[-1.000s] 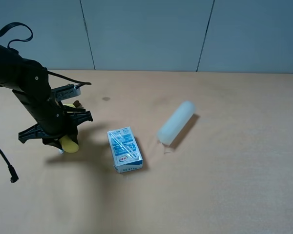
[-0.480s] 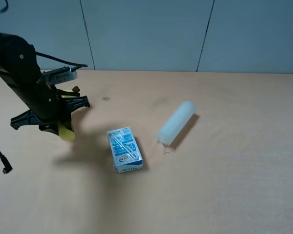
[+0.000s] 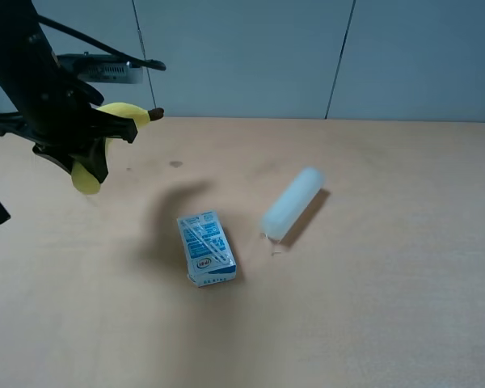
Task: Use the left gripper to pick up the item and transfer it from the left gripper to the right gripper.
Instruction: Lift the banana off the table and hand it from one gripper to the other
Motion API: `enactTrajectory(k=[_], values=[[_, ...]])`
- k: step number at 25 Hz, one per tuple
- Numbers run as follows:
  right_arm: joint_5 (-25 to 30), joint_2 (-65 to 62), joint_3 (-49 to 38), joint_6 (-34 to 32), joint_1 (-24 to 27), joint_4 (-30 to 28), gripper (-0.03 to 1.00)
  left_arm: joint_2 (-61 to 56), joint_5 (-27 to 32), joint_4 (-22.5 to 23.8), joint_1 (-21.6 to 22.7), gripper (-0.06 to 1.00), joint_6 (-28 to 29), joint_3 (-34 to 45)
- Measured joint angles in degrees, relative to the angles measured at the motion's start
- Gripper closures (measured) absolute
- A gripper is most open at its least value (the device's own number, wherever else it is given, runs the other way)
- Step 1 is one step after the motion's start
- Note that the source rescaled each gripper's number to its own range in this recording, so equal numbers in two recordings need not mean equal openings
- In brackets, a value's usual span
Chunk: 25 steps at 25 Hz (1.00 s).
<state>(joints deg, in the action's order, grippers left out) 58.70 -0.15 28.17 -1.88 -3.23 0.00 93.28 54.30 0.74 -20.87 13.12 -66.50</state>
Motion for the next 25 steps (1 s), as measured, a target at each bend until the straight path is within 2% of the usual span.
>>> enactTrajectory(k=[5,10,18,22,25], values=[[0.0,0.0,0.0,0.0,0.0,0.0,-0.03,0.0,6.8,-1.4,0.0,0.94,-10.6,-7.5],[0.0,0.0,0.0,0.0,0.0,0.0,-0.03,0.0,10.6,-3.9,0.0,0.94,-20.0,-12.5],[0.0,0.0,0.0,0.0,0.0,0.0,-0.03,0.0,11.5,-4.7,-0.2,0.94,-38.3,-13.6],[0.0,0.0,0.0,0.0,0.0,0.0,-0.03,0.0,10.9,-4.7,-2.1,0.94,-46.9,-13.6],[0.0,0.0,0.0,0.0,0.0,-0.3,-0.03,0.5,9.9,-7.1,-4.2,0.94,-53.1,-13.6]])
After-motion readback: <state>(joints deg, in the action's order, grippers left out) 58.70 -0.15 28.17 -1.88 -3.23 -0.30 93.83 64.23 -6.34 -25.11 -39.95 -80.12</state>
